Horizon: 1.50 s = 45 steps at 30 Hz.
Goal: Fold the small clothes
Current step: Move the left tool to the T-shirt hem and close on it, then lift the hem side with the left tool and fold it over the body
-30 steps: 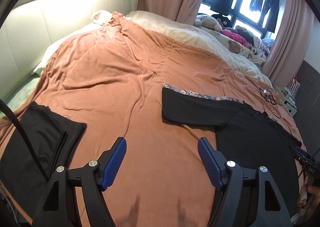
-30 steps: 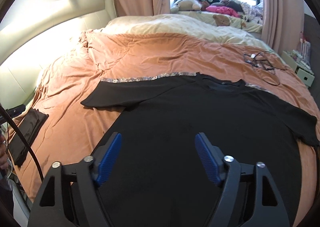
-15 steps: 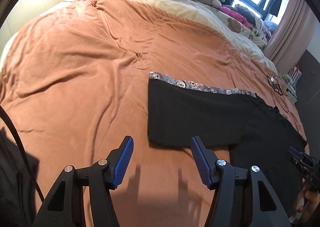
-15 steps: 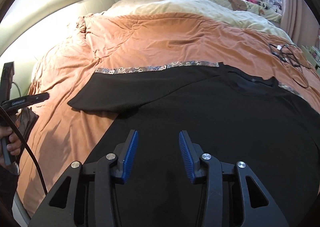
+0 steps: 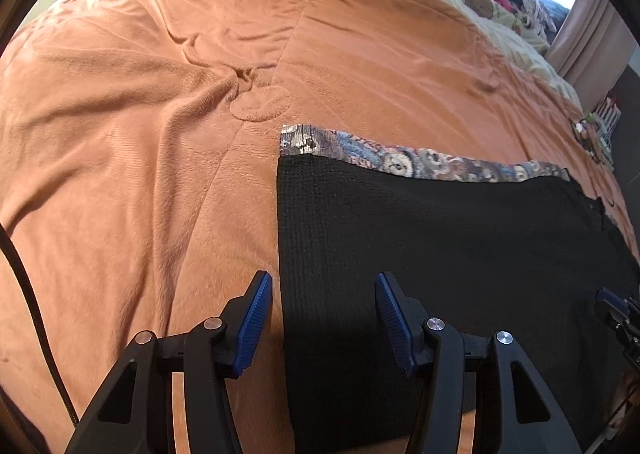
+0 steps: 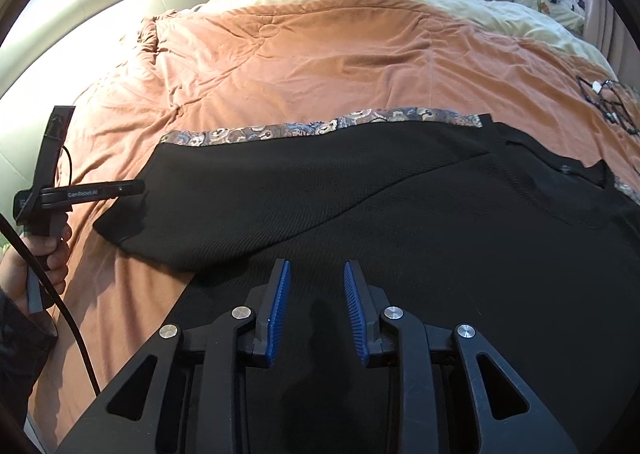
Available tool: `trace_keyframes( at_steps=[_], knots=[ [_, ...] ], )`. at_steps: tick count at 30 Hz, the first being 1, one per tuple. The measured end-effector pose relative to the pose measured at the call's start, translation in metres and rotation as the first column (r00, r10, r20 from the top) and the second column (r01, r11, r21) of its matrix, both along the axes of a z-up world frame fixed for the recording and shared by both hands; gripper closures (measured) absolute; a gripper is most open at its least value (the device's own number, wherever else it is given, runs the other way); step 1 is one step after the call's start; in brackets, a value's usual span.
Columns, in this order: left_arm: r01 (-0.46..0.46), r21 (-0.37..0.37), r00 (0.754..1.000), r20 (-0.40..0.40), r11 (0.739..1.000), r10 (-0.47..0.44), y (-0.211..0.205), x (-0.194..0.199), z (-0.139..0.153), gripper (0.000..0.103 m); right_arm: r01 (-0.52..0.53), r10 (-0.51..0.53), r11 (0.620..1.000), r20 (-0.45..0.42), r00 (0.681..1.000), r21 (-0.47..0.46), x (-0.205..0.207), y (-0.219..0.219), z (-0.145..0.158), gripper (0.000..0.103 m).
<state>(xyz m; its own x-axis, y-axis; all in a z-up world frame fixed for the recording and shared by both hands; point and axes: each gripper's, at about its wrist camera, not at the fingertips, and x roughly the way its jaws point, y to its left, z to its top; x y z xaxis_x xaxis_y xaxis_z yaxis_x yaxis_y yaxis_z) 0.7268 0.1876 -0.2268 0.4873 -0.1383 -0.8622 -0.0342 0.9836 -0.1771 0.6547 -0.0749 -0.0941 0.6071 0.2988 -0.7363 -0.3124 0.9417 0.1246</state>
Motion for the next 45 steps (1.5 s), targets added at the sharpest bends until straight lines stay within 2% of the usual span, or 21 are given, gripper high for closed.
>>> trace_keyframes(
  at_steps=[1, 3, 4, 5, 6, 9, 13, 17, 19, 22, 26, 29, 30, 32, 34, 36, 45],
  knots=[
    [0.001, 0.007, 1.000, -0.001, 1.000, -0.001, 0.000, 0.003, -0.002, 0.047, 0.001, -0.001, 1.000, -0.004, 1.000, 0.005, 0.003, 0.001, -0.002, 0.078],
    [0.002, 0.036, 1.000, 0.006, 0.999, -0.002, -0.003, 0.007, -0.001, 0.054, 0.007, -0.007, 1.000, -0.010, 1.000, 0.021, 0.012, 0.002, -0.007, 0.078],
    [0.000, 0.061, 1.000, 0.007, 0.998, 0.000, -0.005, 0.009, 0.000, 0.069, 0.011, -0.011, 1.000, -0.011, 1.000, 0.027, 0.016, 0.002, -0.009, 0.078],
    [0.007, 0.067, 1.000, 0.005, 0.998, -0.008, -0.006, 0.011, 0.002, 0.093, 0.018, -0.017, 0.999, -0.014, 1.000, 0.036, 0.020, 0.002, -0.012, 0.078],
    [0.020, 0.055, 1.000, 0.000, 0.998, -0.020, -0.007, 0.014, 0.003, 0.096, 0.020, -0.020, 0.999, -0.018, 1.000, 0.045, 0.023, 0.003, -0.013, 0.078],
    [0.028, 0.095, 0.999, 0.026, 0.995, -0.030, -0.012, 0.014, 0.018, 0.096, 0.024, -0.019, 0.995, -0.049, 0.999, 0.092, 0.032, 0.006, -0.018, 0.088],
    [0.040, 0.095, 0.996, 0.072, 0.995, -0.047, -0.019, 0.013, 0.048, 0.096, 0.024, -0.008, 0.982, -0.088, 0.996, 0.185, 0.041, 0.009, -0.027, 0.089],
    [0.068, 0.124, 0.991, 0.107, 0.990, -0.082, -0.034, 0.014, 0.078, 0.096, 0.029, 0.002, 0.974, -0.137, 0.991, 0.223, 0.051, 0.013, -0.045, 0.089],
    [0.078, 0.127, 0.988, 0.121, 0.989, -0.093, -0.042, 0.016, 0.093, 0.096, 0.031, -0.002, 0.976, -0.133, 0.991, 0.215, 0.055, 0.015, -0.049, 0.089],
    [0.094, 0.136, 0.984, 0.139, 0.986, -0.113, -0.058, 0.017, 0.115, 0.096, 0.037, -0.004, 0.975, -0.147, 0.989, 0.220, 0.056, 0.011, -0.040, 0.089],
    [0.121, 0.129, 0.976, 0.165, 0.984, -0.142, -0.083, 0.015, 0.143, 0.096, 0.040, -0.018, 0.974, -0.099, 0.995, 0.224, 0.040, -0.004, -0.011, 0.088],
    [0.144, 0.116, 0.970, 0.178, 0.983, -0.163, -0.105, 0.013, 0.157, 0.096, 0.045, -0.017, 0.965, -0.109, 0.994, 0.257, 0.032, -0.022, 0.002, 0.085],
    [0.157, 0.117, 0.967, 0.183, 0.981, -0.177, -0.114, 0.012, 0.162, 0.096, 0.048, -0.020, 0.965, -0.113, 0.993, 0.256, 0.029, -0.029, 0.006, 0.082],
    [0.186, 0.113, 0.960, 0.189, 0.976, -0.205, -0.132, 0.010, 0.172, 0.096, 0.048, -0.021, 0.967, -0.108, 0.994, 0.252, 0.021, -0.042, 0.013, 0.068],
    [0.221, 0.111, 0.951, 0.197, 0.969, -0.240, -0.152, 0.007, 0.182, 0.096, 0.058, -0.034, 0.967, -0.099, 0.994, 0.247, 0.012, -0.053, 0.021, 0.033],
    [0.255, 0.104, 0.941, 0.201, 0.961, -0.271, -0.171, 0.004, 0.188, 0.096, 0.080, -0.059, 0.961, -0.085, 0.995, 0.264, 0.002, -0.068, 0.030, 0.030],
    [0.412, 0.058, 0.890, 0.188, 0.909, -0.415, -0.253, -0.017, 0.187, 0.096, 0.186, -0.164, 0.942, -0.103, 0.981, 0.279, -0.042, -0.132, 0.055, 0.030]
  ],
)
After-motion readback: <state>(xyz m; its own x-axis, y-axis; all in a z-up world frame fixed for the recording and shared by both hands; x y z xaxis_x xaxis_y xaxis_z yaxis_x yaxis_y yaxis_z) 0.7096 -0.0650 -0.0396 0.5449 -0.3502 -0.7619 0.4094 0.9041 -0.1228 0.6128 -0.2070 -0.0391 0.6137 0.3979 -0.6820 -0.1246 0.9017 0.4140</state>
